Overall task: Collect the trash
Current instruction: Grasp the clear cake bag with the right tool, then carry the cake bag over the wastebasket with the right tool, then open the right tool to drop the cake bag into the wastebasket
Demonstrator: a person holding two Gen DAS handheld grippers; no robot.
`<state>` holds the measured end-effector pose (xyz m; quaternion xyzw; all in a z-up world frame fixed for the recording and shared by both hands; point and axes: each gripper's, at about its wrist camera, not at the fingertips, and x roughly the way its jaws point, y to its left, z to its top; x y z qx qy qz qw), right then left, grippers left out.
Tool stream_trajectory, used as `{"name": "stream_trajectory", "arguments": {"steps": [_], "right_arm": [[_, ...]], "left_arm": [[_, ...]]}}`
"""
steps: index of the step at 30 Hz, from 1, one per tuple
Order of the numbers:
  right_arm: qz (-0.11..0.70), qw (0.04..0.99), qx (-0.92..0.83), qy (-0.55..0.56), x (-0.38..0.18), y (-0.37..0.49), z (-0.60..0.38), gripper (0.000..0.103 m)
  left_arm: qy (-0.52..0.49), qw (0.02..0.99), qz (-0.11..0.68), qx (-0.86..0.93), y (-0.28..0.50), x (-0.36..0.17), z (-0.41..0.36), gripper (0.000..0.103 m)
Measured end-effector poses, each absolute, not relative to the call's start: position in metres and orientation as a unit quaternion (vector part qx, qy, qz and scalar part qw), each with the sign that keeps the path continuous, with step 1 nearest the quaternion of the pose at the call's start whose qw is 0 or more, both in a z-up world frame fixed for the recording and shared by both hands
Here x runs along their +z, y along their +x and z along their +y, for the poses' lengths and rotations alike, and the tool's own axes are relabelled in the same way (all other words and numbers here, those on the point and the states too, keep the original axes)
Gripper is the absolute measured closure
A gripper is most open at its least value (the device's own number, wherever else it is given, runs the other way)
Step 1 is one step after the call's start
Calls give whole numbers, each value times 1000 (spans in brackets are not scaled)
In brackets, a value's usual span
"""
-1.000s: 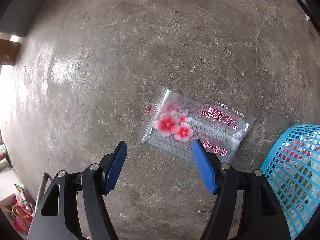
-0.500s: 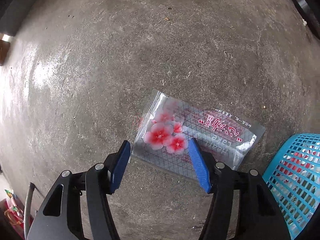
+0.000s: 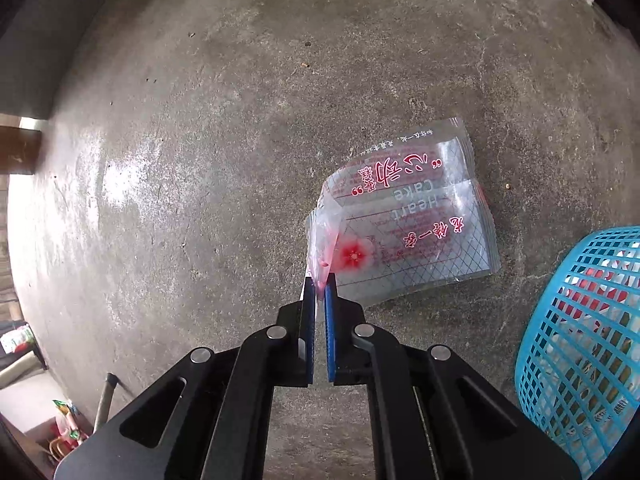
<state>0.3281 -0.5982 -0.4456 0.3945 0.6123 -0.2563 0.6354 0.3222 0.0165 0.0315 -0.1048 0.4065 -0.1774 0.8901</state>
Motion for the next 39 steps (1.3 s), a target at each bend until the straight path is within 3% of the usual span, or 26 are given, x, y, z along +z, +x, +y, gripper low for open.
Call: {"name": "stream_trajectory", "arguments": {"steps": [5, 10, 14, 17, 20, 26, 32, 36, 39], "right_arm": [[573, 687, -210, 394, -370, 331, -591, 99], [516, 767, -163, 345, -252, 305, -553, 99], [476, 817, -175, 275, -159, 242, -540, 99], [477, 822, -209, 230, -124, 183, -545, 99], [512, 801, -240, 195, -130, 141, -555, 99], [608, 738, -246, 159, -218, 123, -588, 99], [613, 714, -226, 253, -252, 131, -615, 94], [611, 713, -216, 267, -248, 130, -608, 75], [609, 718, -215, 259, -240, 130, -604, 67]], "left_arm": [[-110, 895, 390, -186, 311, 41, 18, 22], [-107, 903, 364, -202, 293, 57, 17, 22], [-116, 902, 351, -222, 281, 65, 16, 22], [-123, 900, 345, -237, 273, 71, 12, 22], [-129, 897, 340, -253, 264, 74, 8, 22], [-125, 894, 334, -270, 244, 84, -2, 22], [-113, 901, 325, -265, 224, 98, 1, 22], [-109, 905, 315, -264, 213, 106, 5, 22], [-111, 904, 314, -269, 207, 109, 6, 22]]}}
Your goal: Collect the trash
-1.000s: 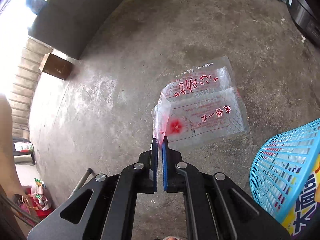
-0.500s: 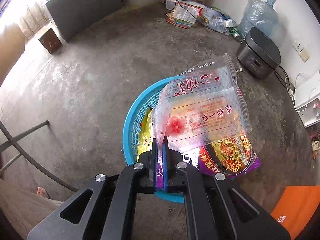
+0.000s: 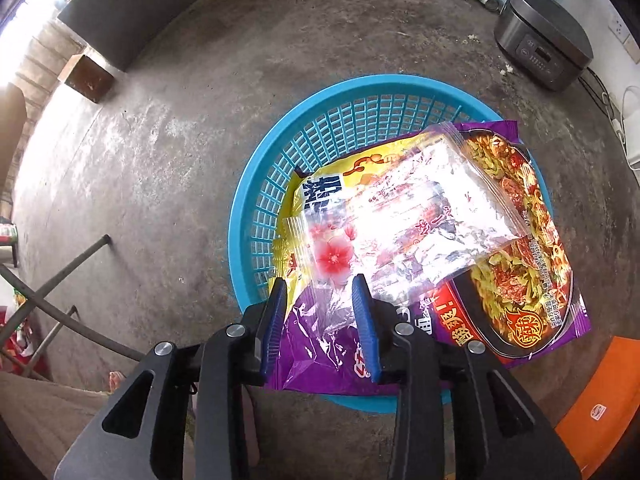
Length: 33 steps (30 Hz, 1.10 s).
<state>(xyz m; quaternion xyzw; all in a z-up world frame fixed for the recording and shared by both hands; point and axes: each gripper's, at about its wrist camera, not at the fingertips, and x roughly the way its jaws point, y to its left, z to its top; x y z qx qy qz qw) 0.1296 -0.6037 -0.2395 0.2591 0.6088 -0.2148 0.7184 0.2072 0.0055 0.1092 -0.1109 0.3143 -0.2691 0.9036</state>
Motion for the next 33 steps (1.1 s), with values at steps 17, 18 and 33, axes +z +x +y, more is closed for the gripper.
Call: {"name": "stream_trajectory", "arguments": {"steps": [17, 18, 33], "right_arm": [[475, 798, -237, 284, -107, 68, -581, 64], [464, 808, -239, 275, -92, 64, -570, 64], [236, 946, -182, 128, 102, -38, -326, 7]], "left_arm": [[-84, 902, 308, -290, 148, 109, -2, 19], [-84, 903, 310, -285, 144, 107, -4, 19], [-35, 929, 346, -129, 62, 71, -34, 9]]}}
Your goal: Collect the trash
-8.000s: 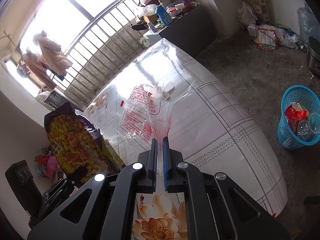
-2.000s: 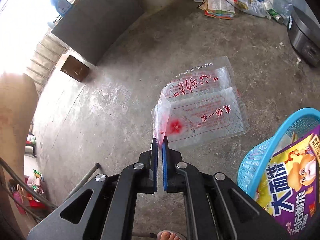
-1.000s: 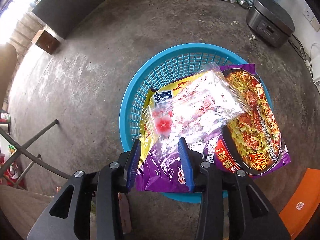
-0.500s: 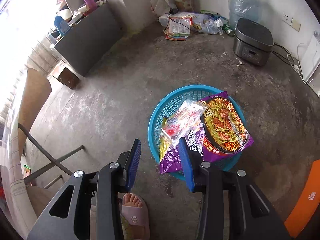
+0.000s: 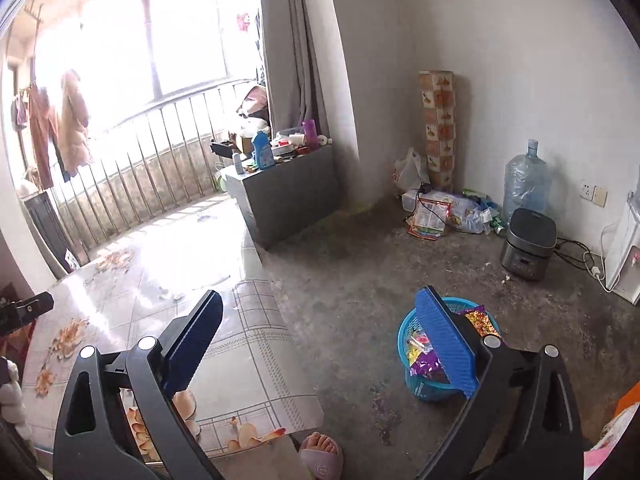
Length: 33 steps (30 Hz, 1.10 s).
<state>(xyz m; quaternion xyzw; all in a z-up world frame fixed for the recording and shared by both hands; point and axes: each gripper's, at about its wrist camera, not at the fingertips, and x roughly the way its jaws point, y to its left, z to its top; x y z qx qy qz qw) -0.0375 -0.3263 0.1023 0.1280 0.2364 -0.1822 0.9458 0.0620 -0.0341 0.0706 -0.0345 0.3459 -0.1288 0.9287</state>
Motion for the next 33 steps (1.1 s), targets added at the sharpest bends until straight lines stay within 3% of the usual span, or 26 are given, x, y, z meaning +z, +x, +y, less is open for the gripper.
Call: {"name": "stream_trajectory", "arguments": {"steps": [6, 11, 19, 33], "right_arm": [[235, 950, -172, 112, 103, -41, -273, 7], [288, 938, -177, 72, 89, -31, -252, 7], [387, 896, -214, 31, 54, -22, -253, 7], [428, 871, -238, 47, 33, -29, -273, 7]], "left_arm": [[-38, 937, 335, -95, 35, 66, -28, 9], [-43, 916, 390, -84, 30, 44, -28, 9], [14, 900, 432, -64, 31, 17, -39, 9], [62, 883, 460, -68, 35, 2, -58, 9]]}}
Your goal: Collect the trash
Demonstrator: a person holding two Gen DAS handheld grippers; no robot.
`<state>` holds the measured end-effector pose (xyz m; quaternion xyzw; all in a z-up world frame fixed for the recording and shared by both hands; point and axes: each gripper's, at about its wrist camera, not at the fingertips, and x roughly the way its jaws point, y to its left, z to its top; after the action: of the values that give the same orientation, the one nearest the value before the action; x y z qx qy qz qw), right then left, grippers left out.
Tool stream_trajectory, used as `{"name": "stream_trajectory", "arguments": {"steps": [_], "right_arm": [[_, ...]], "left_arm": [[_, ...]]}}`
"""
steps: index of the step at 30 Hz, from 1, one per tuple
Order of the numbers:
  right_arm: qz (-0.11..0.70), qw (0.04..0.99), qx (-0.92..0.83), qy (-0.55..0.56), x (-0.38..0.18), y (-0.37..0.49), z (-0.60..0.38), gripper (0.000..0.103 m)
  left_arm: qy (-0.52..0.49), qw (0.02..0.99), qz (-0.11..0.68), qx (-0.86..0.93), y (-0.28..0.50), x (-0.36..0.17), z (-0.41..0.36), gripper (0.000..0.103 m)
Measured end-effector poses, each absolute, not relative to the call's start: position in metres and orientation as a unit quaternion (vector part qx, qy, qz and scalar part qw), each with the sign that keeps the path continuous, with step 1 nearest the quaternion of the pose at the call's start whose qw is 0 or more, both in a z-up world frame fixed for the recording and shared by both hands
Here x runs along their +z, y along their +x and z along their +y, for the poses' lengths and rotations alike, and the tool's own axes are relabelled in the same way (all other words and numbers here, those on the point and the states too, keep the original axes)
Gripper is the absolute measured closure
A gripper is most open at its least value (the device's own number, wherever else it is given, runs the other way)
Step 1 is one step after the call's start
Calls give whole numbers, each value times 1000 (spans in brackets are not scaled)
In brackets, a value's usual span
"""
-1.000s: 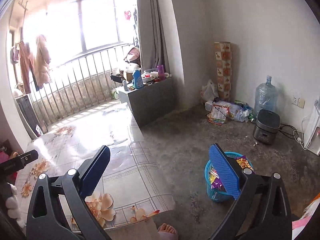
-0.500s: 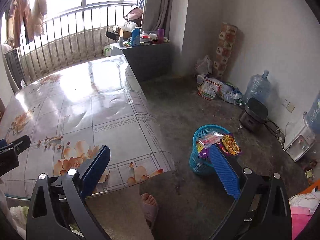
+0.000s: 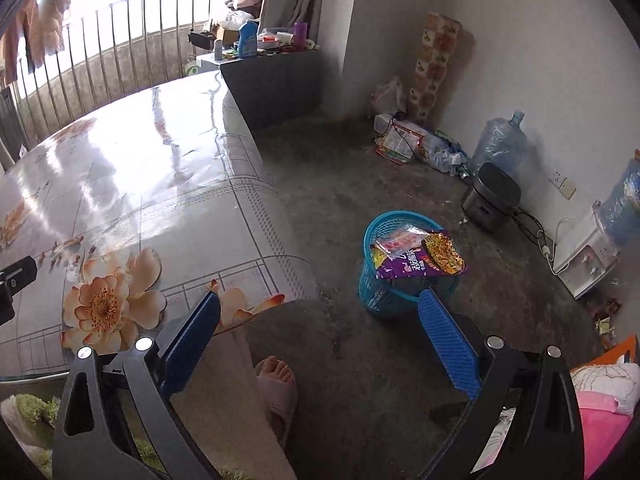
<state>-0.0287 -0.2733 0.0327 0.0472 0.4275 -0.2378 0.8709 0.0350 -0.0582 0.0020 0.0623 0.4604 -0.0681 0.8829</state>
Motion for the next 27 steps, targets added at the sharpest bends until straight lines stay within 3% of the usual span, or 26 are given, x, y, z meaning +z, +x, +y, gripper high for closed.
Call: {"name": "stream_trajectory", "arguments": {"steps": [27], "right_arm": [[422, 871, -245, 58, 35, -35, -276, 7]], "left_arm": [[79, 884, 454, -75, 28, 6, -66, 9]]}}
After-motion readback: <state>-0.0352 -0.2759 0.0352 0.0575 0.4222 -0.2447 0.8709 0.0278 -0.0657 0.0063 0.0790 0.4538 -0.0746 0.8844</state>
